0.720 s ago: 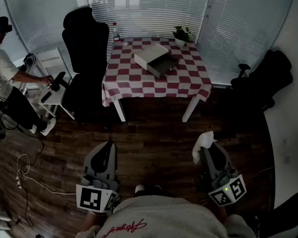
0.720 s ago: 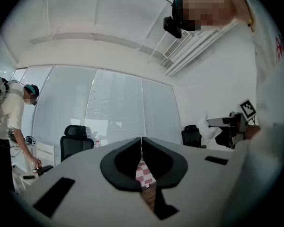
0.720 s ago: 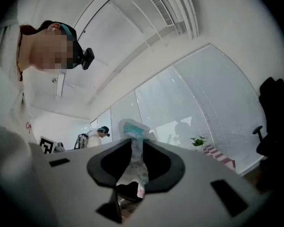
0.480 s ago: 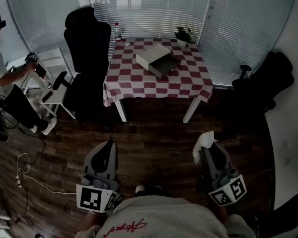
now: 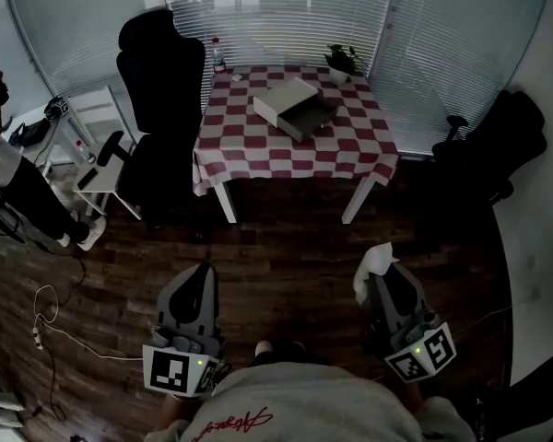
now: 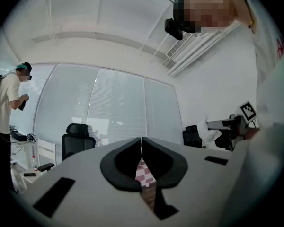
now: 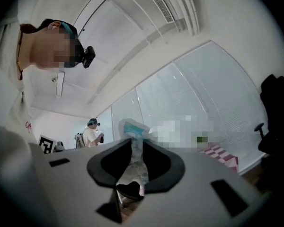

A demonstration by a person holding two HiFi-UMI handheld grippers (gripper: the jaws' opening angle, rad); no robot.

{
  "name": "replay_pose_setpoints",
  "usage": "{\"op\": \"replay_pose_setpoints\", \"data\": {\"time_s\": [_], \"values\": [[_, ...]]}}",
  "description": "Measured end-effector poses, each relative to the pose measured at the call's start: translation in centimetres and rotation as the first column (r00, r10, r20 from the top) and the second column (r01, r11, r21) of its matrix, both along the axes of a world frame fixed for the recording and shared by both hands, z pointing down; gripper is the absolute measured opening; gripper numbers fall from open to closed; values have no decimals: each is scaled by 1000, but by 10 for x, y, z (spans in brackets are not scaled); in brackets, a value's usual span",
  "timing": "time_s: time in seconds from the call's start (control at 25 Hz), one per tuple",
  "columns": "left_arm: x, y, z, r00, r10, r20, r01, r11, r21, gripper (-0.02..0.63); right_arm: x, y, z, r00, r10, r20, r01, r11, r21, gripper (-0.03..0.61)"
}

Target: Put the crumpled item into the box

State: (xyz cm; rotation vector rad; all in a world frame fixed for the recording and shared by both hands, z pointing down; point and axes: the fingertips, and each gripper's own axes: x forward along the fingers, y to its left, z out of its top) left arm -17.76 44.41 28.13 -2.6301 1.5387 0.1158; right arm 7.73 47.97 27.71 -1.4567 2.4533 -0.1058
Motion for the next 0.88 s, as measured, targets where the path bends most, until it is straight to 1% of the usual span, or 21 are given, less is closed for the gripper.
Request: {"op": "replay_pose_setpoints", "data": {"time_s": [0.16, 0.28, 0.36, 0.68, 0.88], "values": [[-6, -1, 3, 1000, 11, -6, -11, 1000, -13, 20, -9, -3, 8, 999, 12, -35, -13, 999, -38, 84], [-11, -3, 5, 1000, 24, -11, -24, 1000, -14, 20, -19, -1, 9, 996, 26, -81, -28, 999, -18, 84], [-14, -3, 6, 999, 34, -14, -34, 999, -8, 20, -25, 1, 10, 995, 38, -94, -38, 999, -2, 84], [-27, -1, 16, 997, 73, -10, -74, 997, -27, 20, -40, 13, 12, 992, 90, -86, -89, 996, 16, 84], [-28, 1, 18, 996, 92, 8, -92, 995, -29, 19, -41, 17, 18, 992, 109, -64, -110, 994, -3, 83]]}}
